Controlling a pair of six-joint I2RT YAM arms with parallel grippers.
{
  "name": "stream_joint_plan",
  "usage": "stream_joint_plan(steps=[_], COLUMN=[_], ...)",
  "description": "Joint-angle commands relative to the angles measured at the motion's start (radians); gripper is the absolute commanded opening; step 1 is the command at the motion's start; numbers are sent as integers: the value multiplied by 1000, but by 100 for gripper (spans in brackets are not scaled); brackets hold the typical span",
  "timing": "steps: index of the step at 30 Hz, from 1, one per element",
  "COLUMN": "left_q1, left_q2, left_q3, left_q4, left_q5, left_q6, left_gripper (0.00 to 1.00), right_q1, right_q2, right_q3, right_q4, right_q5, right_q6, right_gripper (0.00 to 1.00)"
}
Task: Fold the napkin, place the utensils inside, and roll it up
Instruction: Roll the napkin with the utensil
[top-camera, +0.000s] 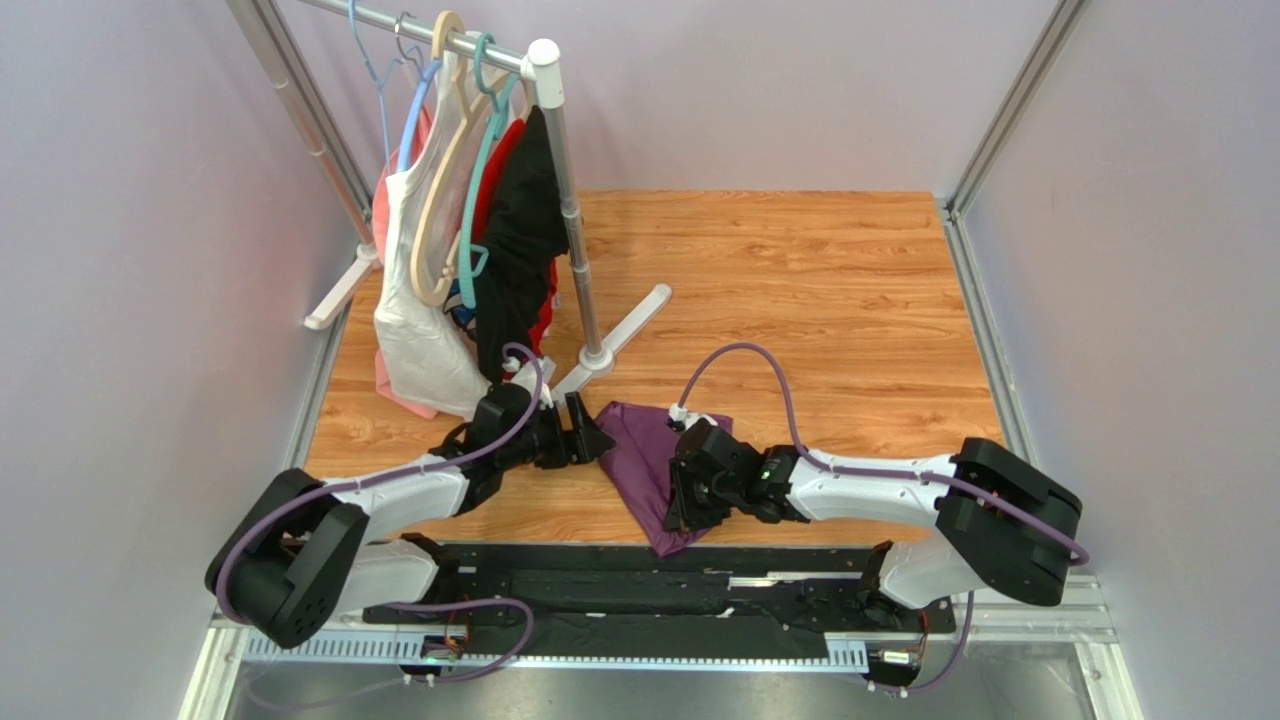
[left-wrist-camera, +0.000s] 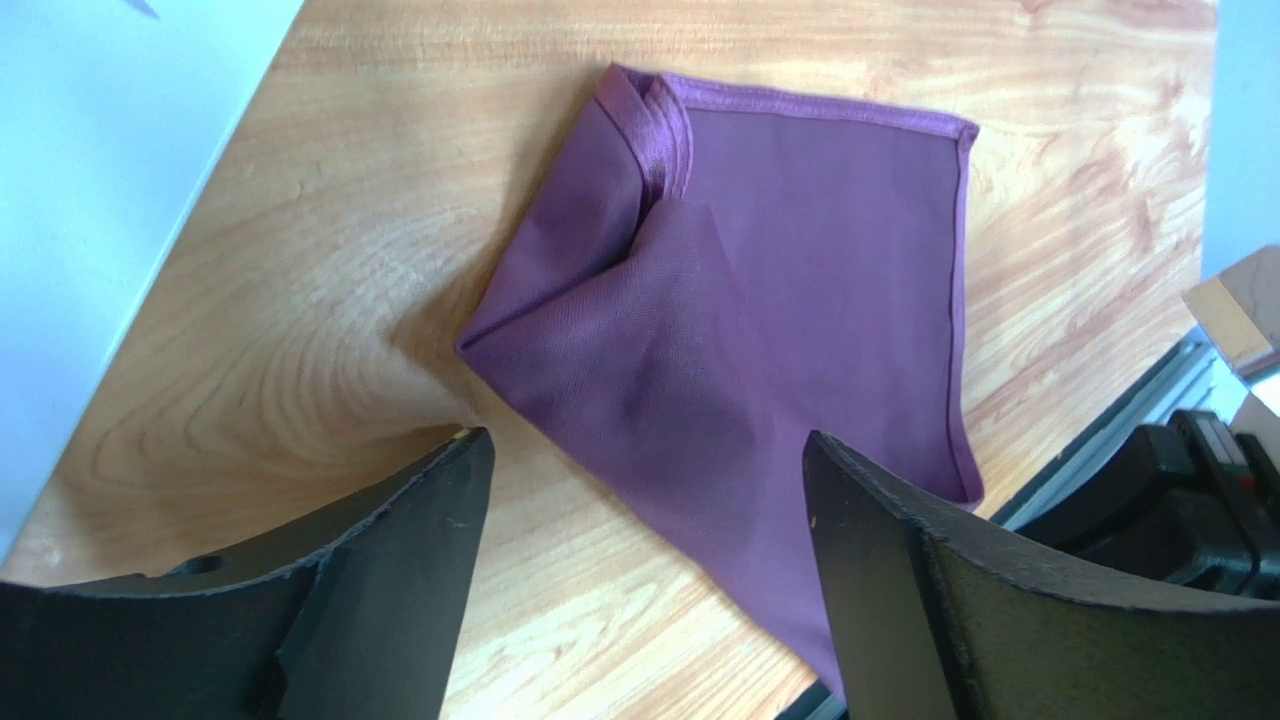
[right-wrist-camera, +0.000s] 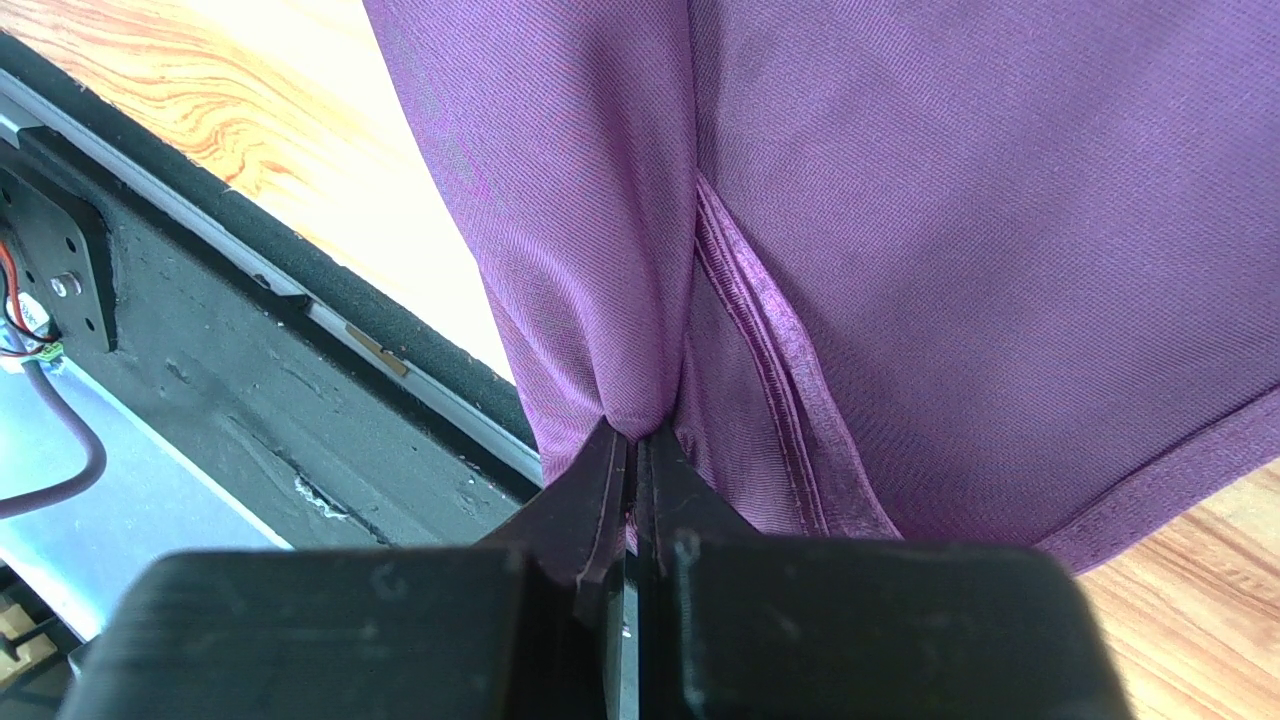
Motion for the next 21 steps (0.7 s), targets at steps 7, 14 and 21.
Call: stream_joint_plan(steps=[7, 14, 21], left_q1=[-3, -3, -3], left_q2=[87, 126, 149], left_q3=[2, 16, 47], left_q4=[101, 138, 155], left_q5=[-80, -86, -83], left_q6=[-27, -19, 1], left_gripper=[70, 58, 45], right_q1=[-3, -3, -28], right_q2=[53, 64, 70], right_q3=[-68, -74, -74], right_q4=[-80, -80, -97], right_q5=[33, 38, 51], right_q6=[-26, -34, -54], right_gripper=[0, 0, 0])
